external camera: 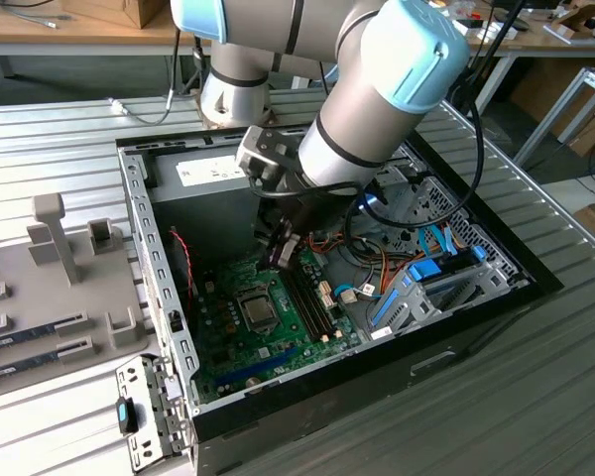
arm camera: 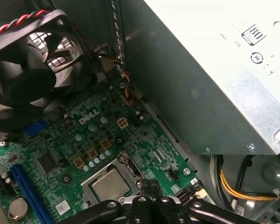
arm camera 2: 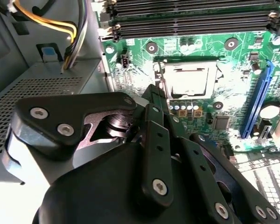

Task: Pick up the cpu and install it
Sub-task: 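Install the first cpu locking lever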

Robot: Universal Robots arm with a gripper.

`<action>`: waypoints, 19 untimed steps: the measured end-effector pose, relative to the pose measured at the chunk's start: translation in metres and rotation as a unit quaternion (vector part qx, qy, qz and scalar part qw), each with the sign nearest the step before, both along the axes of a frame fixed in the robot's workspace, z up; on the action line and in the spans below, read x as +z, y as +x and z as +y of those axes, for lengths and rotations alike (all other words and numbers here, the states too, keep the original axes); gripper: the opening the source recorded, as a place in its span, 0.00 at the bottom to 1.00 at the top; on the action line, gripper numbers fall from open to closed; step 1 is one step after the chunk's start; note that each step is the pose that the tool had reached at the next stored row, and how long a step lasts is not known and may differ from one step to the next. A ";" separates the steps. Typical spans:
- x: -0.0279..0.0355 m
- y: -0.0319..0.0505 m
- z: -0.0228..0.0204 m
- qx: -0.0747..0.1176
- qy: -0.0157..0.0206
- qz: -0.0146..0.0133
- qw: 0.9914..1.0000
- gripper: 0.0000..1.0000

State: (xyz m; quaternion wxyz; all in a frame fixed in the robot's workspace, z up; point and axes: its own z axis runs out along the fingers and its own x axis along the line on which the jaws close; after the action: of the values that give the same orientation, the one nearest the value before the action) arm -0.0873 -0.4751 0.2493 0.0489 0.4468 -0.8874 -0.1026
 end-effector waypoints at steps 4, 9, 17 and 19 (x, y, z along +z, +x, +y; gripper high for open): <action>-0.0011 0.0075 -0.0014 -0.001 0.000 0.002 1.000 0.11; -0.0033 0.0078 -0.0037 -0.005 0.000 0.002 1.000 0.11; -0.0067 0.0077 -0.0102 -0.006 0.000 0.002 1.000 0.11; -0.0082 0.0077 -0.0136 -0.006 0.000 0.002 1.000 0.11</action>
State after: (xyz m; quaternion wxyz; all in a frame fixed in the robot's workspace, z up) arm -0.0796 -0.4887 0.2411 0.0501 0.4417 -0.8897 -0.1038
